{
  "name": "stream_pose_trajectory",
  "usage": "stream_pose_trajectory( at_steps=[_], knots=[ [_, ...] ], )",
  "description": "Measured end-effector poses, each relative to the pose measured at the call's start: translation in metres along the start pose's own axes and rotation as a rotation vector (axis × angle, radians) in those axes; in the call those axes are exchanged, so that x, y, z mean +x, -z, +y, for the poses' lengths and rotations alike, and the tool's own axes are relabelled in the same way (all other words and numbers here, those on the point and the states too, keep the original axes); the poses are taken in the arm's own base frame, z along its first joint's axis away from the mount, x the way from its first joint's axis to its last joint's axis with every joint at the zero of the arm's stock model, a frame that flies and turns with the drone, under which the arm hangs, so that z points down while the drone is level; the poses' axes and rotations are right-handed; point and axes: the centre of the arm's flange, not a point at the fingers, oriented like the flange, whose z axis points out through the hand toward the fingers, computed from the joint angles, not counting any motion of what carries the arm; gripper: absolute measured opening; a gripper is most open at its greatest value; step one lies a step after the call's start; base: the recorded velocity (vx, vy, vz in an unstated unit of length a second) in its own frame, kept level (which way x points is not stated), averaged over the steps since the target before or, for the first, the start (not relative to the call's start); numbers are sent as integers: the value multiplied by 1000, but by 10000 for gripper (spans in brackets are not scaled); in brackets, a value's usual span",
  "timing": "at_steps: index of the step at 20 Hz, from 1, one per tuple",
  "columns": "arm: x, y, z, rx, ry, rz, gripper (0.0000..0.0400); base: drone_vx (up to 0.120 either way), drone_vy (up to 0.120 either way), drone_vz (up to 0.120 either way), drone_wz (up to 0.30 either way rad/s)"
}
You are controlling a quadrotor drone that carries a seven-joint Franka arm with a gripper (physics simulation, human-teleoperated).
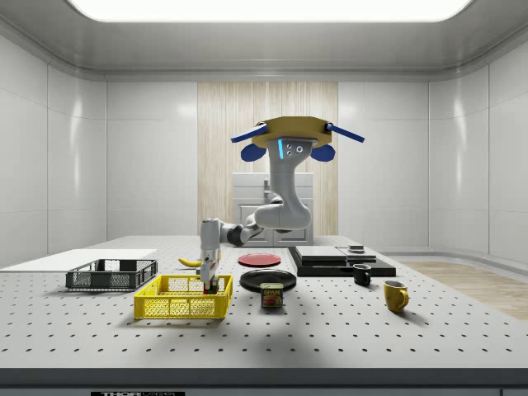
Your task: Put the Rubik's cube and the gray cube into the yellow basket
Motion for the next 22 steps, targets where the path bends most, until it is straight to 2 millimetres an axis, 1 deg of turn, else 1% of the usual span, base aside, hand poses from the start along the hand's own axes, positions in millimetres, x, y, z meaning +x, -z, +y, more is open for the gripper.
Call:
stream_pose_trajectory(
  at_steps=[8,9,11,14,18,22],
  knots=[
    [0,-27,0,0,0,0,325,0,0,0,0],
    [0,-29,0,0,0,0,331,0,0,0,0],
    [0,-32,0,0,0,0,358,0,0,0,0],
    [0,-28,0,0,0,0,380,0,0,0,0],
    [0,-14,0,0,0,0,393,0,0,10,0],
    [0,3,0,0,0,0,397,0,0,120,0]
  ],
)
